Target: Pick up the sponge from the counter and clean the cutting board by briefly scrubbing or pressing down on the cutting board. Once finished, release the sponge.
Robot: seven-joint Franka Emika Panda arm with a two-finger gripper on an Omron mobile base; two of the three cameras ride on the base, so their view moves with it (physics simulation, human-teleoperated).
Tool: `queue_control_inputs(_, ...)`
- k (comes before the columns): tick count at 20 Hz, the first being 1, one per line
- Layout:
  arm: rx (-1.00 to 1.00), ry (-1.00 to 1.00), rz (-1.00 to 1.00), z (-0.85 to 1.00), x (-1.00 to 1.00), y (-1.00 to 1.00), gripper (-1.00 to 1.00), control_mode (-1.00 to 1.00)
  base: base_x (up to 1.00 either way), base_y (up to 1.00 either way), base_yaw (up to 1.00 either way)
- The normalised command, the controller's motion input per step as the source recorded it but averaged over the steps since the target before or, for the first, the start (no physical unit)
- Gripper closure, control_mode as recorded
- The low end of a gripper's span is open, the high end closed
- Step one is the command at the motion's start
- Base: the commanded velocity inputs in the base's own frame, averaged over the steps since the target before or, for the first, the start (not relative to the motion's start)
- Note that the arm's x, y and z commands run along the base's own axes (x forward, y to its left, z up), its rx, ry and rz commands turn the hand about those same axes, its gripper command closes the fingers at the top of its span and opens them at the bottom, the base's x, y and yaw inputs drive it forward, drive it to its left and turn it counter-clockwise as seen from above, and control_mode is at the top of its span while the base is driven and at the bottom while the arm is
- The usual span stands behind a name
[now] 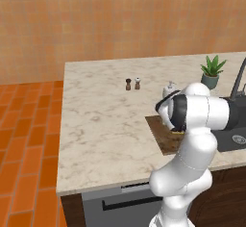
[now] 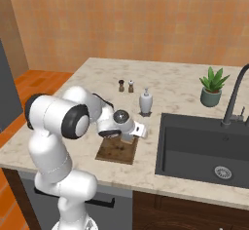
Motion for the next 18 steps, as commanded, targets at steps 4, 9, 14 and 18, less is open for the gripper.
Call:
queue_control_inputs(4,0.0,-0.09,0.0,-0.14,-0.72,-0.18,1.0,-1.0,0.0,0.0,0.0)
queue_control_inputs(9,0.0,-0.03,0.0,-0.11,-0.71,-0.03,1.0,-1.0,0.0,0.0,0.0)
queue_control_inputs(14,0.0,0.0,0.0,-0.05,-0.69,0.0,1.0,-1.0,0.0,0.0,0.0)
queue_control_inputs(18,0.0,0.0,0.0,0.0,-0.68,-0.08,1.0,-1.0,0.0,0.0,0.0)
